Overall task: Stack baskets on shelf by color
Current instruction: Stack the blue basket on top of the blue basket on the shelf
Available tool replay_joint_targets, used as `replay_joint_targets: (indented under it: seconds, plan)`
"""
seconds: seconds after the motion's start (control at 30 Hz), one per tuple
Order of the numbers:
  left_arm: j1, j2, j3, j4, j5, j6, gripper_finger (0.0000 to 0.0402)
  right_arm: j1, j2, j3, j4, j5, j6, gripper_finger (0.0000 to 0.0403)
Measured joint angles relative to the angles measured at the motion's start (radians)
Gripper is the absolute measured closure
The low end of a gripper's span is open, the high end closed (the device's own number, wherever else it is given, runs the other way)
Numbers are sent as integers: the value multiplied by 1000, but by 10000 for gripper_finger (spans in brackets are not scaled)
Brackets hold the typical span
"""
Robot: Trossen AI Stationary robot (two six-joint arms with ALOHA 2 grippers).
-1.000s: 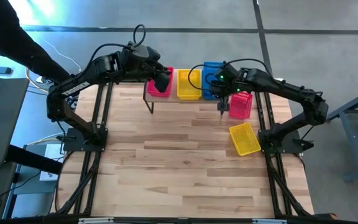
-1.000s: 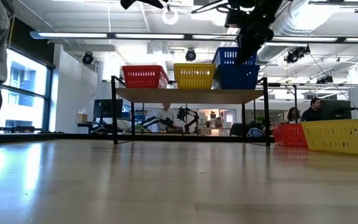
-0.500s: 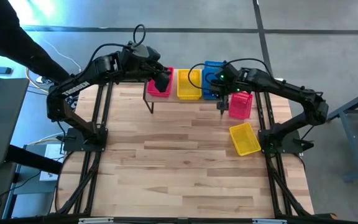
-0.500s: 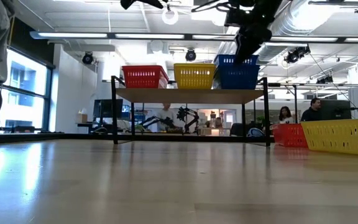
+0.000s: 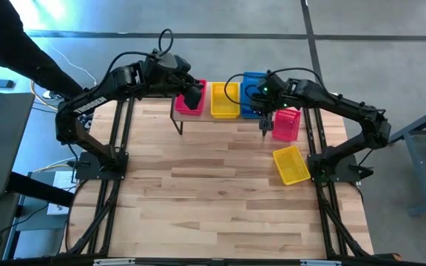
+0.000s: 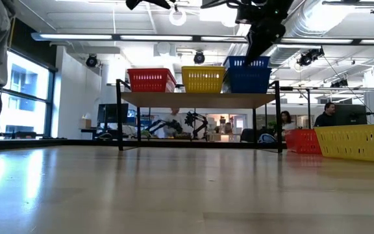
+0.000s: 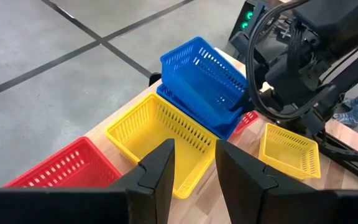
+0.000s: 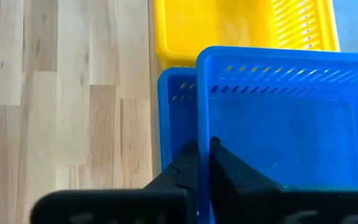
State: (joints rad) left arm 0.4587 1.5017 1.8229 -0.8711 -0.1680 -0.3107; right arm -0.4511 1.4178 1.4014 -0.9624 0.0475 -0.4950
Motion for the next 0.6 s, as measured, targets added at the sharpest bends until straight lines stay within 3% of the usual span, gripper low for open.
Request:
replay_joint_targets:
  seconds: [0.6]
  plan:
    - [0,0,0,0,0,0,296,29,-17,0,-24,-21,48,399]
